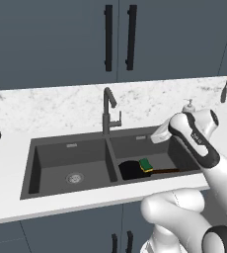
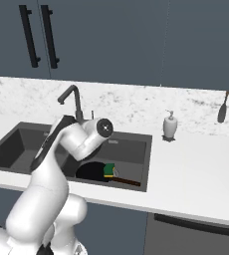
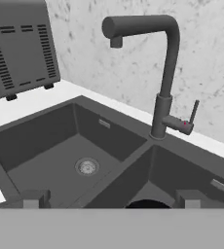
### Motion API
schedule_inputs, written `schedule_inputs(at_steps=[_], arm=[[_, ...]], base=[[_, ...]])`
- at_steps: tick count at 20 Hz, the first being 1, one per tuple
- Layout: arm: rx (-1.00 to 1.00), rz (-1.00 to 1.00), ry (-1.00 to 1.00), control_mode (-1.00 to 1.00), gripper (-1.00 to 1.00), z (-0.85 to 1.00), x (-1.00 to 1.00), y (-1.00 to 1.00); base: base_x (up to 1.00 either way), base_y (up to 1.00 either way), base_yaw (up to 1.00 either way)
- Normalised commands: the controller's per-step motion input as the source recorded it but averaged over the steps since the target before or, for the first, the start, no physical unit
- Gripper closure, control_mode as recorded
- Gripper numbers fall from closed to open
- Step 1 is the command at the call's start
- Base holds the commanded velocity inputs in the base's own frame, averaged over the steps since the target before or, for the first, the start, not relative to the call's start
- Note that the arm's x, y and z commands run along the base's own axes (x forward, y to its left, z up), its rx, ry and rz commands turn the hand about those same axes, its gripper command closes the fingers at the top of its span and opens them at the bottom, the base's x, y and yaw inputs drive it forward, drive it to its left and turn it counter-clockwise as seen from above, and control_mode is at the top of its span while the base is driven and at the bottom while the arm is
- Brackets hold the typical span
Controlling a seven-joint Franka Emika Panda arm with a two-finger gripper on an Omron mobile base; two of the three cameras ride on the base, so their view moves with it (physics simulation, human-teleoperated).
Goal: Pick the pan and sponge and place them into the sink. Then turn on the water.
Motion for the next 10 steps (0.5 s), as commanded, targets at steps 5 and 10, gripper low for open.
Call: schedule_inputs(at_steps=[5, 10], arm=[[0.15, 0.0, 0.11, -1.0, -1.0, 0.12, 0.11, 0.02], [0.0, 0.0, 0.0, -1.0, -1.0, 0.33, 0.0, 0.0]], base=[[0.0, 0.0, 0.0], [0.0, 0.0, 0.0]])
